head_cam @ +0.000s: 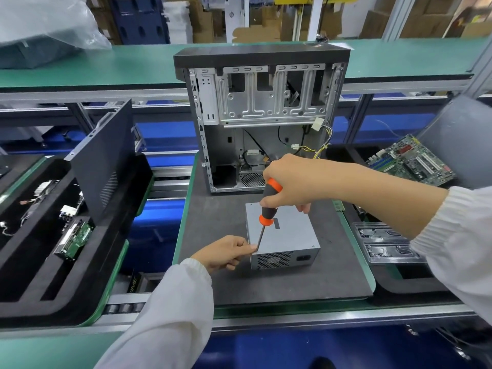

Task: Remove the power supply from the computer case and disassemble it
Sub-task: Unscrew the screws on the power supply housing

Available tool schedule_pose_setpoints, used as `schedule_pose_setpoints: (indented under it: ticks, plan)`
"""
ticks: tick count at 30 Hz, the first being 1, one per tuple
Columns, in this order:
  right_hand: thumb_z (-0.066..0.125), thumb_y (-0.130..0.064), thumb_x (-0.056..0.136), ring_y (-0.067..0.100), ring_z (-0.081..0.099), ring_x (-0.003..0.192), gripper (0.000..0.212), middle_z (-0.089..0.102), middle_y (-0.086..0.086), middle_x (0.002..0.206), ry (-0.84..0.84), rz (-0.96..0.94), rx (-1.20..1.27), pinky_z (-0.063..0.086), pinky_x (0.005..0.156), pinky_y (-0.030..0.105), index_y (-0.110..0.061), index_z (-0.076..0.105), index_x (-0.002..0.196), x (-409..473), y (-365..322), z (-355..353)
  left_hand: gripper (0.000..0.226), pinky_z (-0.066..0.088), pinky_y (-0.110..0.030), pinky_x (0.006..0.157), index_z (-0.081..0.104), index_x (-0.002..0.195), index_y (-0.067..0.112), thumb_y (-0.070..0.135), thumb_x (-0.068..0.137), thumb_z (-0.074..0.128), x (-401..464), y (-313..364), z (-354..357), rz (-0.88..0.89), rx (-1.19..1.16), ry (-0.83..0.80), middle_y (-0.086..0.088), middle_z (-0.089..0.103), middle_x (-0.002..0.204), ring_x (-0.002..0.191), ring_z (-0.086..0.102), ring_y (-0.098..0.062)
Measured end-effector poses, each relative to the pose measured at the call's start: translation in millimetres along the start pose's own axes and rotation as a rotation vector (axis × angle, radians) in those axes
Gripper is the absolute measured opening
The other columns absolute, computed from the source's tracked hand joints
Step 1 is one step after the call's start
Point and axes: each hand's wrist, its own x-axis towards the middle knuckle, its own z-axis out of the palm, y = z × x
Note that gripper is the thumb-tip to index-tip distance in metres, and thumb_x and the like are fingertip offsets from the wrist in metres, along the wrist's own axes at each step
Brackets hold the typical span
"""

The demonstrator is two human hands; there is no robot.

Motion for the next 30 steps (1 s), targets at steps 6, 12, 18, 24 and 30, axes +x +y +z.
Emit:
schedule_pose_setpoints:
  ticks: [6,12,18,24,30]
  plan:
    - [0.053,-0.044,0.093,0.015,0.067,0.046,0.036,0.069,0.009,0.065,-0.001,-0.019,-0.021,0.042,0.037,0.014,-0.01,0.047,0.088,0.4,-2.2,0.3,0.034,0.026,-0.019,0.047,0.044,0.073,0.014,0.035,0.097,0.058,-0.1,0.5,0.5,0.002,0.007,0.002,0.006,0.033,0.053,0.05,0.023,-0.009]
    - [0.055,-0.045,0.093,0.014,0.063,0.039,0.04,0.065,0.006,0.059,0.03,-0.034,0.02,0.041,0.035,0.015,-0.016,0.037,0.072,-0.3,-5.5,2.0,0.033,0.028,-0.018,0.046,0.047,0.074,0.013,0.034,0.097,0.056,-3.8,4.4,2.1,0.011,0.042,0.008,0.005,0.035,0.053,0.051,0.024,-0.009]
    - [0.053,-0.046,0.093,0.012,0.057,0.031,0.047,0.06,0.003,0.042,0.095,-0.062,0.048,0.036,0.031,0.012,-0.008,0.047,0.066,6.8,-10.9,10.0,0.034,0.026,-0.019,0.048,0.045,0.073,0.014,0.033,0.098,0.055,-5.7,5.8,1.7,0.019,0.04,-0.003,0.004,0.034,0.054,0.052,0.024,-0.01]
    - [0.051,-0.045,0.094,0.011,0.054,0.028,0.049,0.055,-0.002,0.034,0.149,-0.075,0.051,0.032,0.028,0.009,-0.009,0.045,0.06,11.2,-17.6,17.2,0.033,0.028,-0.018,0.048,0.045,0.074,0.013,0.035,0.098,0.054,-7.4,6.9,1.9,0.016,0.078,0.004,0.002,0.036,0.059,0.052,0.025,-0.009]
    - [0.051,-0.043,0.094,0.009,0.052,0.026,0.048,0.051,-0.002,0.03,0.162,-0.07,0.017,0.027,0.027,0.007,-0.011,0.04,0.061,10.8,-20.2,16.8,0.034,0.025,-0.02,0.049,0.042,0.074,0.014,0.033,0.1,0.053,-8.9,8.0,2.2,0.028,0.084,-0.006,0.001,0.033,0.061,0.054,0.024,-0.011]
